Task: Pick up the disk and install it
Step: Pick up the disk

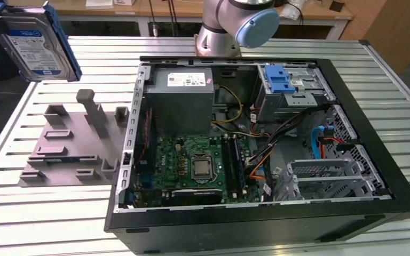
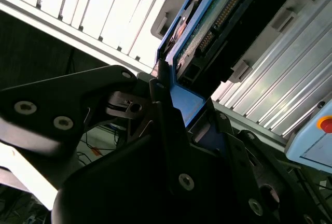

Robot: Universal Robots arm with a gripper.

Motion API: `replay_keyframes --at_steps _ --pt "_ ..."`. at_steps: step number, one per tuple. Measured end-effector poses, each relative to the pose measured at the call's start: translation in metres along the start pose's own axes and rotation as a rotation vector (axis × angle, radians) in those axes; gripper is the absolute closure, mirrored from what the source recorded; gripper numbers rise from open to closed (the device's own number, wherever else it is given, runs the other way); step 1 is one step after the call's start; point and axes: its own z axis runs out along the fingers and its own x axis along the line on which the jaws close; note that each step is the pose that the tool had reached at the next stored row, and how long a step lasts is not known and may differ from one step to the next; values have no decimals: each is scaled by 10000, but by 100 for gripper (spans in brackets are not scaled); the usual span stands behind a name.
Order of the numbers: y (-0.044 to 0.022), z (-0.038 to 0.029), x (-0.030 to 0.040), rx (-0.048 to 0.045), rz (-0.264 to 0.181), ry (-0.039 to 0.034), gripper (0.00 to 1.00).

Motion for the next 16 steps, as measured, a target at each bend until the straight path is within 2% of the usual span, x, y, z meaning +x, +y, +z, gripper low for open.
replay_keyframes --at_steps 16 --pt "1 -34 -1 1 0 0 64"
